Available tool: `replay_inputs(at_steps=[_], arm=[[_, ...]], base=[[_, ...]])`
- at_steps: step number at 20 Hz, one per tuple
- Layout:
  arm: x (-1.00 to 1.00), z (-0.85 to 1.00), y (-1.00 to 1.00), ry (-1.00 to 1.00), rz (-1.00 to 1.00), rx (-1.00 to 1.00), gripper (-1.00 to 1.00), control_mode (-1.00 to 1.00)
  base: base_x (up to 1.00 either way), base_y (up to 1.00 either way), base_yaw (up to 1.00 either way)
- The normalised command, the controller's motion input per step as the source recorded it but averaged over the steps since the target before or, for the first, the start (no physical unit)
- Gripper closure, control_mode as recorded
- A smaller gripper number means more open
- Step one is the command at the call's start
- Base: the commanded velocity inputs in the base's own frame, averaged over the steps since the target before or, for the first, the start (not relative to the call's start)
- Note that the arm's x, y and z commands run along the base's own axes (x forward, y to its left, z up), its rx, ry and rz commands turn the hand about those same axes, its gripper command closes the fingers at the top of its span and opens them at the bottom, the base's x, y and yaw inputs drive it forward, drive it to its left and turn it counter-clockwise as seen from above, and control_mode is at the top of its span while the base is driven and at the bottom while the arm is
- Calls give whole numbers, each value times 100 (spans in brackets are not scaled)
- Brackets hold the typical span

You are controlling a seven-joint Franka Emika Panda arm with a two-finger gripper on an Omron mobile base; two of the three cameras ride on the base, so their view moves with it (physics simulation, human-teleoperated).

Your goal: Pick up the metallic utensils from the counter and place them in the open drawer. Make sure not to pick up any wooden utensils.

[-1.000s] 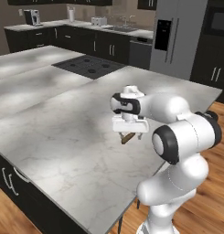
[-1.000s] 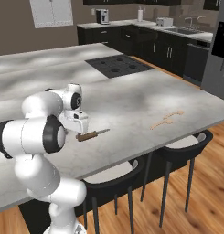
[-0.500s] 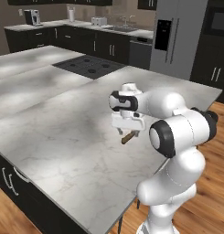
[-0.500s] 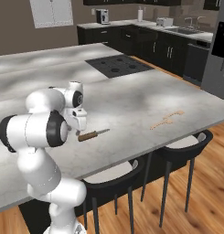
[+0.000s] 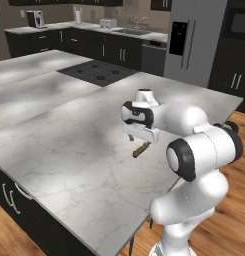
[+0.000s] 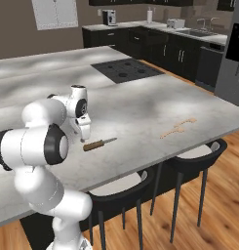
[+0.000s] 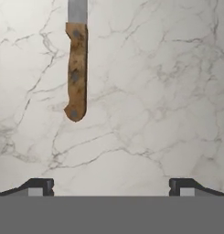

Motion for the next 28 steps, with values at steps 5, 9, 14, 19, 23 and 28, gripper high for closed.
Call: replay_inputs(at_steps=[5,9,14,19,23,28], arm=[[-14,-1,0,-14,3,0,-100,-100],[7,-12,-1,-4,8,-3,-100,-100],[19,-4,-7,-1,11,0,-100,-100],[40,0,-1,1,6,0,-100,-100],[20,-1,0,0,4,0,-100,-100],[6,-15,0,0,1,-1,-100,-100]], base=[[0,0,0],[0,0,0],[0,0,0],[0,0,0],[0,0,0],[0,0,0]])
